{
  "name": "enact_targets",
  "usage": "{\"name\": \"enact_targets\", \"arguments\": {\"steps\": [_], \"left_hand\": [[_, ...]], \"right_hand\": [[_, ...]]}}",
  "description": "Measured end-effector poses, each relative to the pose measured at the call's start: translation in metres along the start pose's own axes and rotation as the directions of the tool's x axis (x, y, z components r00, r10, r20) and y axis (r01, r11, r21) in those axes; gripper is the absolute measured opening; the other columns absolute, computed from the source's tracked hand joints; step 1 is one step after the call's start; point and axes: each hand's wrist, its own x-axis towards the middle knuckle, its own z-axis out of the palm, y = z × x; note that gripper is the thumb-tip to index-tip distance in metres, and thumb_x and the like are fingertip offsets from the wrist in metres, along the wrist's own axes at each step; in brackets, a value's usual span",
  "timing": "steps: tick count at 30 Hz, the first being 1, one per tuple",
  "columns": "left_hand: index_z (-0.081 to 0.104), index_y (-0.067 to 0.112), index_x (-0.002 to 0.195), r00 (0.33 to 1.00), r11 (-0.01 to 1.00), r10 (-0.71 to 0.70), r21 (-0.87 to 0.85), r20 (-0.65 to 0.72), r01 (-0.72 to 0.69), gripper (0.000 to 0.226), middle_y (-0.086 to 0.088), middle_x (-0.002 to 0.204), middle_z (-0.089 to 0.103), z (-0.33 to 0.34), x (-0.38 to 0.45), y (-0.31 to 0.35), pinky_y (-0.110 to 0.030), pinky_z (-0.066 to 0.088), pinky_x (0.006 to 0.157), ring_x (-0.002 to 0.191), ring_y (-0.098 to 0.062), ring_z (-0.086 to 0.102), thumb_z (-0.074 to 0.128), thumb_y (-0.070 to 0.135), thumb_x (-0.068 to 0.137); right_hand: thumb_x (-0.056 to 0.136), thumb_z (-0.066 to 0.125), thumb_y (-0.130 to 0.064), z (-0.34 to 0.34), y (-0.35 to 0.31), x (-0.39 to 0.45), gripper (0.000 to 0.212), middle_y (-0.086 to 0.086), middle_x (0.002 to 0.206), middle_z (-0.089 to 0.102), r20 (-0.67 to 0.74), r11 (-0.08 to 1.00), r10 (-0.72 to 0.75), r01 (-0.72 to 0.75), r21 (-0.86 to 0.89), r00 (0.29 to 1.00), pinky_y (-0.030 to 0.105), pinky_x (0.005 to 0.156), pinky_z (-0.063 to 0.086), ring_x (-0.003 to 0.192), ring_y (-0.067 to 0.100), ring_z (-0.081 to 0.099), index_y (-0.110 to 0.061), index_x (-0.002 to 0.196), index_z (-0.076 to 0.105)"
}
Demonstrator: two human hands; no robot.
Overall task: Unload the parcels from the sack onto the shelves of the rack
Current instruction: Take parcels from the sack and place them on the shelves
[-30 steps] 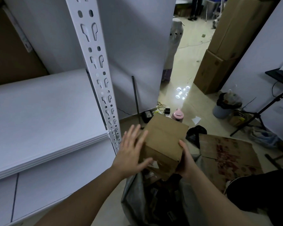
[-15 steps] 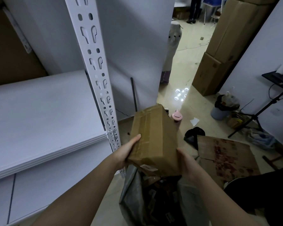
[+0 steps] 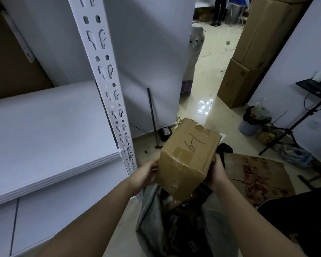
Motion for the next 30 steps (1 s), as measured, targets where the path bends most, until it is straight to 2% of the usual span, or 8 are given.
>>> {"name": "enact_targets", "arguments": {"steps": [2, 6, 12, 15, 21, 25, 27, 30], "left_hand": [[0.063, 0.024, 0.112, 0.997, 0.979, -0.077, -0.190, 0.009, 0.077, 0.045, -0.002, 0.109, 0.066, 0.003, 0.003, -0.001, -0.038, 0.045, 0.091, 0.098, -0.013, 0.058, 0.027, 0.049, 0.099], [0.060, 0.021, 0.085, 0.988, 0.946, -0.149, -0.296, -0.037, 0.131, 0.049, 0.001, 0.054, 0.061, 0.019, 0.009, 0.001, -0.028, 0.044, 0.068, 0.047, -0.011, 0.056, 0.032, 0.059, 0.095], [0.047, 0.013, 0.084, 0.865, 0.865, -0.298, -0.497, -0.404, 0.066, 0.017, -0.005, 0.057, 0.057, 0.021, 0.008, -0.005, -0.032, 0.049, 0.061, 0.061, -0.021, 0.054, 0.042, 0.027, 0.093], [0.055, 0.013, 0.098, 0.817, 0.757, -0.452, -0.638, -0.359, 0.138, 0.032, -0.012, 0.088, 0.061, 0.020, -0.002, -0.019, -0.048, 0.051, 0.082, 0.082, -0.031, 0.057, 0.043, 0.040, 0.088], [0.054, 0.006, 0.095, 0.773, 0.609, -0.535, -0.790, -0.340, 0.074, 0.046, -0.011, 0.087, 0.055, 0.000, -0.041, -0.061, -0.043, 0.038, 0.092, 0.091, -0.030, 0.049, 0.037, 0.049, 0.098], [0.056, 0.004, 0.080, 0.728, 0.563, -0.577, -0.826, -0.369, 0.028, 0.061, -0.013, 0.078, 0.060, -0.024, -0.076, -0.081, -0.044, 0.039, 0.097, 0.079, -0.032, 0.051, 0.035, 0.060, 0.094], [0.055, 0.006, 0.076, 0.716, 0.566, -0.572, -0.825, -0.401, -0.009, 0.059, -0.012, 0.067, 0.063, -0.037, -0.100, -0.085, -0.039, 0.046, 0.076, 0.071, -0.030, 0.050, 0.034, 0.057, 0.096], [0.056, 0.006, 0.085, 0.712, 0.564, -0.538, -0.821, -0.451, -0.094, 0.062, -0.013, 0.079, 0.061, -0.061, -0.141, -0.101, -0.040, 0.044, 0.073, 0.072, -0.032, 0.054, 0.031, 0.063, 0.095]], "right_hand": [[0.072, 0.051, -0.083, 0.013, -0.010, -0.015, 0.076, 0.007, 0.128, 0.063, -0.027, 1.000, 0.001, -0.001, 0.000, 1.000, 0.054, 0.103, 0.043, 0.122, 0.030, 0.055, -0.028, 0.124, 0.064], [0.091, 0.039, -0.068, 0.026, -0.021, -0.035, 0.060, 0.014, 0.091, 0.070, -0.059, 0.999, 0.030, -0.031, -0.013, 0.998, 0.043, 0.090, 0.049, 0.084, 0.029, 0.065, -0.015, 0.093, 0.066], [0.086, 0.045, -0.061, 0.014, -0.014, -0.032, 0.059, 0.018, 0.100, 0.068, 0.030, 0.963, 0.265, -0.263, -0.055, 0.964, 0.049, 0.088, 0.050, 0.102, 0.034, 0.059, -0.010, 0.105, 0.068], [0.097, 0.037, -0.051, 0.011, 0.007, -0.039, 0.054, 0.019, 0.090, 0.073, 0.050, 0.930, 0.359, -0.352, -0.106, 0.932, 0.047, 0.082, 0.050, 0.098, 0.036, 0.060, -0.008, 0.109, 0.066], [0.103, 0.033, -0.031, 0.031, 0.045, -0.045, 0.041, 0.021, 0.111, 0.062, 0.038, 0.815, 0.521, -0.484, -0.318, 0.853, 0.052, 0.071, 0.049, 0.099, 0.039, 0.055, -0.004, 0.124, 0.055], [0.093, 0.048, -0.050, 0.079, 0.069, -0.070, 0.050, 0.019, 0.099, 0.072, 0.135, 0.742, 0.590, -0.468, -0.480, 0.796, 0.048, 0.078, 0.050, 0.103, 0.037, 0.059, -0.010, 0.117, 0.065], [0.081, 0.052, -0.065, 0.108, 0.080, -0.086, 0.064, 0.019, 0.091, 0.074, 0.172, 0.680, 0.640, -0.448, -0.580, 0.749, 0.045, 0.079, 0.049, 0.101, 0.035, 0.059, -0.008, 0.105, 0.070], [0.054, 0.061, -0.085, 0.146, 0.103, -0.114, 0.105, 0.019, 0.124, 0.063, 0.188, 0.591, 0.642, -0.323, -0.739, 0.743, 0.055, 0.102, 0.038, 0.122, 0.039, 0.049, -0.013, 0.130, 0.057]]}}
